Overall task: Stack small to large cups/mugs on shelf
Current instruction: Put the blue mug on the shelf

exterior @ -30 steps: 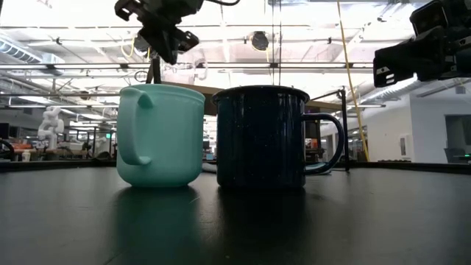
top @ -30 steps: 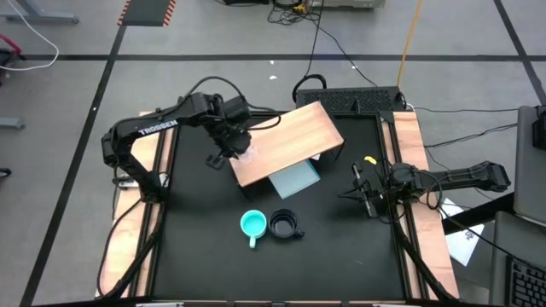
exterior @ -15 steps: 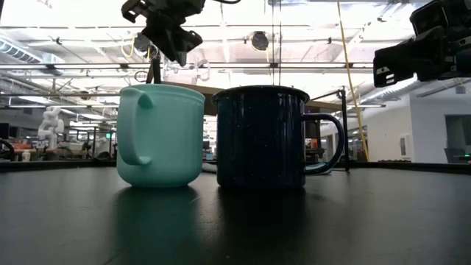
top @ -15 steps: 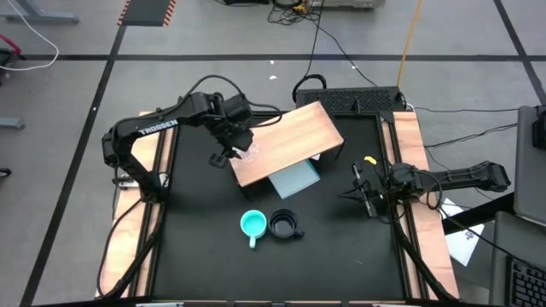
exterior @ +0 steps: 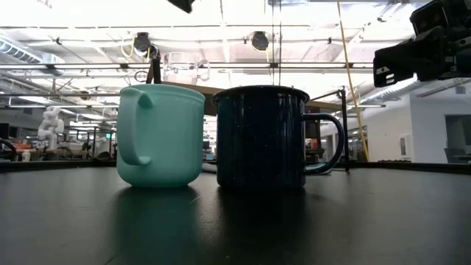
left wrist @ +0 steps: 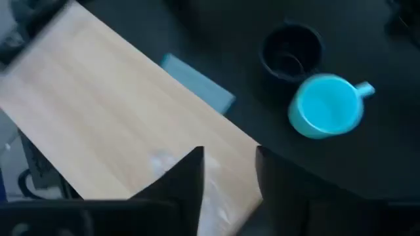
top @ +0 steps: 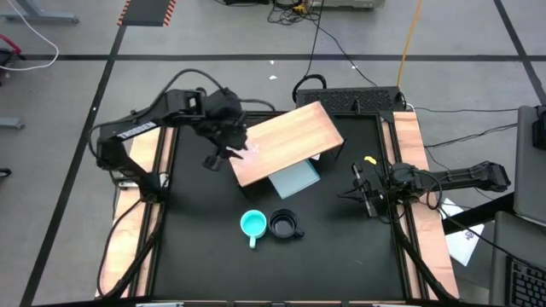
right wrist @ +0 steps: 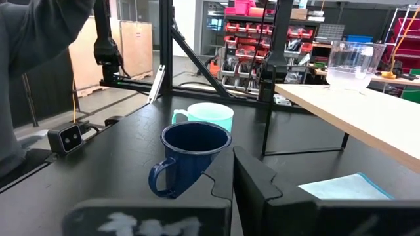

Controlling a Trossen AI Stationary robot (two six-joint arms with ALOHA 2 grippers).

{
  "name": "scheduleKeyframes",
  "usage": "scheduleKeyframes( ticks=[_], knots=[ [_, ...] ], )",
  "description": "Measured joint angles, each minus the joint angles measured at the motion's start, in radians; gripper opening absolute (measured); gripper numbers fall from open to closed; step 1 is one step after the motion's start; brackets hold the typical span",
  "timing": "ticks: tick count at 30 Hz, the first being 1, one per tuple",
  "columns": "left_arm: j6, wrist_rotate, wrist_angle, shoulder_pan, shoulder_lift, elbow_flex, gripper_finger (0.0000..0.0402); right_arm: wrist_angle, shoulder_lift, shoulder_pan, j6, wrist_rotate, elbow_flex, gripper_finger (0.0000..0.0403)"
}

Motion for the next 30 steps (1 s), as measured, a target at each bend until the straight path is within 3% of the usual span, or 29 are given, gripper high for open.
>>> scheduleKeyframes(
  ticks=[6, 17, 23, 30],
  knots=[
    [-0.019, -0.038, -0.058, -0.057, -0.08, -0.029, 0.0012, 0.0, 0.0, 0.0, 0.001, 0.0, 0.0, 0.0],
    [-0.115, -0.011, 0.168, -0.087, -0.364, -0.364, 0.0002, 0.015, 0.006, 0.0, 0.02, 0.0, 0.0, 0.0],
    [-0.194, -0.006, 0.462, -0.163, -0.526, -0.65, 0.0001, 0.014, 0.006, 0.0, 0.027, 0.0, 0.0, 0.0],
    [-0.326, -0.013, 0.765, -0.307, -0.624, -0.946, 0.0001, 0.01, 0.006, 0.0, 0.028, 0.0, 0.0, 0.0]
  ],
)
